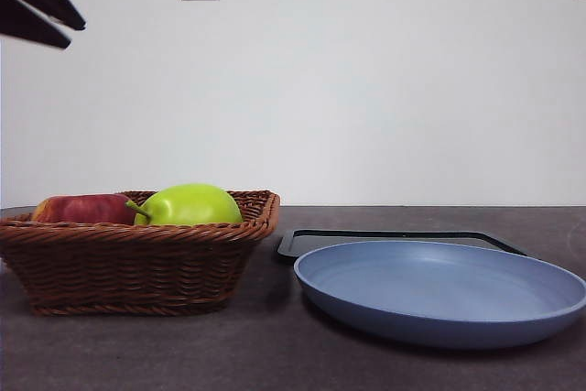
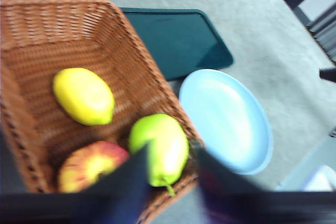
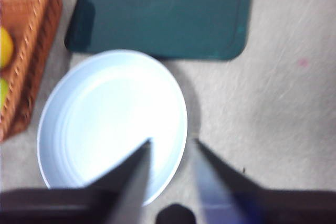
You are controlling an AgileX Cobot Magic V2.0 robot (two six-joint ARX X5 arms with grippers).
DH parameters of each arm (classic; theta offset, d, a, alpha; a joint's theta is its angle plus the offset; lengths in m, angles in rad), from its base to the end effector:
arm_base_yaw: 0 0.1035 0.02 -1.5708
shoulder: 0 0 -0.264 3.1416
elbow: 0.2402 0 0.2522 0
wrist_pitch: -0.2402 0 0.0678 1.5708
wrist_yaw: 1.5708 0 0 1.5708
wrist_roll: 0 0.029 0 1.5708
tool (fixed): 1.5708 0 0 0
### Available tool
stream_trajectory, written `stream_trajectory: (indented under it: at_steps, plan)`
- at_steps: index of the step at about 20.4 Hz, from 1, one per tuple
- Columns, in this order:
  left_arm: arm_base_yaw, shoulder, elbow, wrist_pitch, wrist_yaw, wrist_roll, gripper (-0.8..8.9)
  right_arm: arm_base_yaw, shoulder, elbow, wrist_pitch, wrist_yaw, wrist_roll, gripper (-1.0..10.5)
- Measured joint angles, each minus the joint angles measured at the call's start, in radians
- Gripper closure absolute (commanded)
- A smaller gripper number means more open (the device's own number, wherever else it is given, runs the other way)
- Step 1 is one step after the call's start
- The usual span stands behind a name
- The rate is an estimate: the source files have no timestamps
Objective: Take the lemon from the basket,put the lemon in the plate,hand out the plate
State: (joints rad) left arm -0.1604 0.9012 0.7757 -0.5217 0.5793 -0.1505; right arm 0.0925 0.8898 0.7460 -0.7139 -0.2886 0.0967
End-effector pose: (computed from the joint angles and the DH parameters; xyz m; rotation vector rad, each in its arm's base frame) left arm 0.1753 -0.0444 0.2838 -0.2762 0.7009 -0.6643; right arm 0.1659 0.0237 0.2606 0.1741 0.8757 0.3158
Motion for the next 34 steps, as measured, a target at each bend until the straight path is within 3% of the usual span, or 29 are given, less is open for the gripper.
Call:
stream_trajectory:
  at_steps: [2,7,11,18,22,26,31,34]
  plan:
    - [-0.005,0.000,0.000,0.008,-0.025,-0.019,4.58,0.000,0.041,0.000,-0.018,0.000,0.000,6.3]
    - [-0.013,0.000,0.000,0.021,-0.027,-0.048,4.57,0.008,0.177,0.000,-0.026,0.000,0.000,6.4]
    - [-0.029,0.000,0.000,0.023,-0.027,-0.060,4.57,0.069,0.346,0.000,0.050,0.000,0.017,6.4]
    - [-0.033,0.000,0.000,0.021,-0.027,-0.060,4.57,0.116,0.587,0.000,0.179,0.001,0.062,7.9]
    - [-0.033,0.000,0.000,0.014,-0.027,-0.060,4.57,0.116,0.587,0.002,0.183,0.000,0.080,9.4]
    - [-0.040,0.000,0.000,0.015,-0.027,-0.071,4.56,0.115,0.549,0.006,0.179,-0.012,0.097,9.4]
    - [-0.087,0.000,0.000,0.031,-0.033,-0.125,4.35,0.115,0.394,0.006,0.048,0.002,0.098,9.4]
    - [-0.132,0.051,0.042,0.011,-0.124,-0.132,4.34,0.115,0.271,0.006,-0.008,0.002,0.096,9.4]
